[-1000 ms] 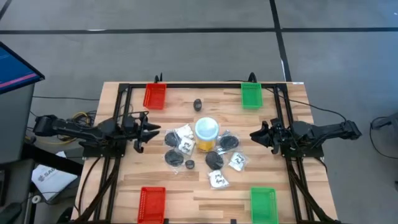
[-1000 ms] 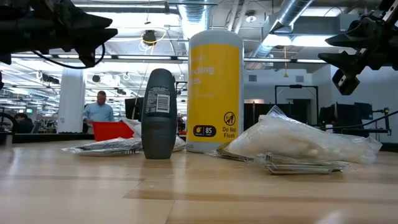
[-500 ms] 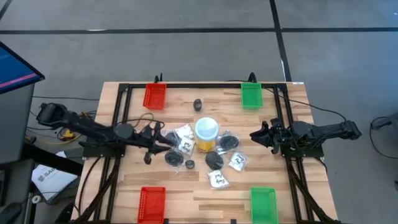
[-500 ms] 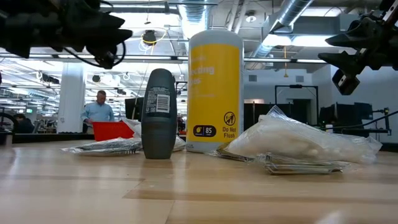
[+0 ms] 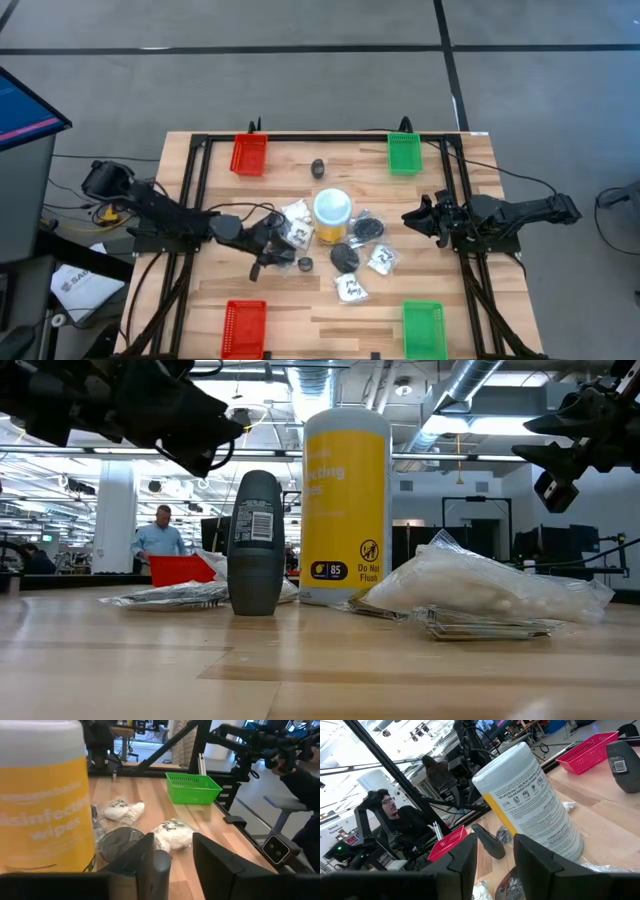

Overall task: Pick & Place Travel size toiletries
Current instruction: Put the bottom gray deodorant into the top green bin

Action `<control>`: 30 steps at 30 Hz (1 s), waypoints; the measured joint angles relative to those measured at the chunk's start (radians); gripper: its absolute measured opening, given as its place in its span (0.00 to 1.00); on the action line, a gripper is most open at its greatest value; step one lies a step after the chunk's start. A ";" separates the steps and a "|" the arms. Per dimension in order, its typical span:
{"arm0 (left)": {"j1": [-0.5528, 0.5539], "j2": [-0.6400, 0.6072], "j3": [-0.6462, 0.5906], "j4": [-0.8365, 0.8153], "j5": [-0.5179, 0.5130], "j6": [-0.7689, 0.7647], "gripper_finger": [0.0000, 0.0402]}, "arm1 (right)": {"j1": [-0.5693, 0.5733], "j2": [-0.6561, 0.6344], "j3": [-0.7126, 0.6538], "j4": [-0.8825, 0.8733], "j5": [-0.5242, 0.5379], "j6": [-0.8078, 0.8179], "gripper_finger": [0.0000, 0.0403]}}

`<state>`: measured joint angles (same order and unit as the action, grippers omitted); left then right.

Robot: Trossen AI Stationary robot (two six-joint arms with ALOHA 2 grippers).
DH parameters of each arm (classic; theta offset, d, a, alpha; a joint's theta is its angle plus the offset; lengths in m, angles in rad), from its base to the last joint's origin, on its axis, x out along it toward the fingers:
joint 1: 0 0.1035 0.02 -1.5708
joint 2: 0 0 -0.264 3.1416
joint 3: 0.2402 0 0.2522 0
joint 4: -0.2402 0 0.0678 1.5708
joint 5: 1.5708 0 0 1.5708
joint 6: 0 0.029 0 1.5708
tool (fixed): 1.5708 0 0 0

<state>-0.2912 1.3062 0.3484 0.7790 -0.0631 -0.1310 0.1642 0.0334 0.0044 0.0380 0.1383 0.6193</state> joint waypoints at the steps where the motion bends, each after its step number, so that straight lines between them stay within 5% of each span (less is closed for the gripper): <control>1: -0.006 0.017 0.011 0.002 -0.001 0.001 0.36 | 0.000 0.000 0.000 0.000 0.000 0.000 0.30; 13: -0.032 0.136 0.064 0.002 -0.065 0.003 0.58 | 0.000 0.000 0.000 0.000 0.000 0.000 0.30; 30: -0.031 0.235 0.090 0.012 -0.131 -0.001 0.61 | 0.000 0.000 0.000 0.000 0.000 0.000 0.30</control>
<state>-0.3225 1.5412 0.4383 0.7908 -0.1946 -0.1318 0.1638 0.0337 0.0047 0.0380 0.1383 0.6193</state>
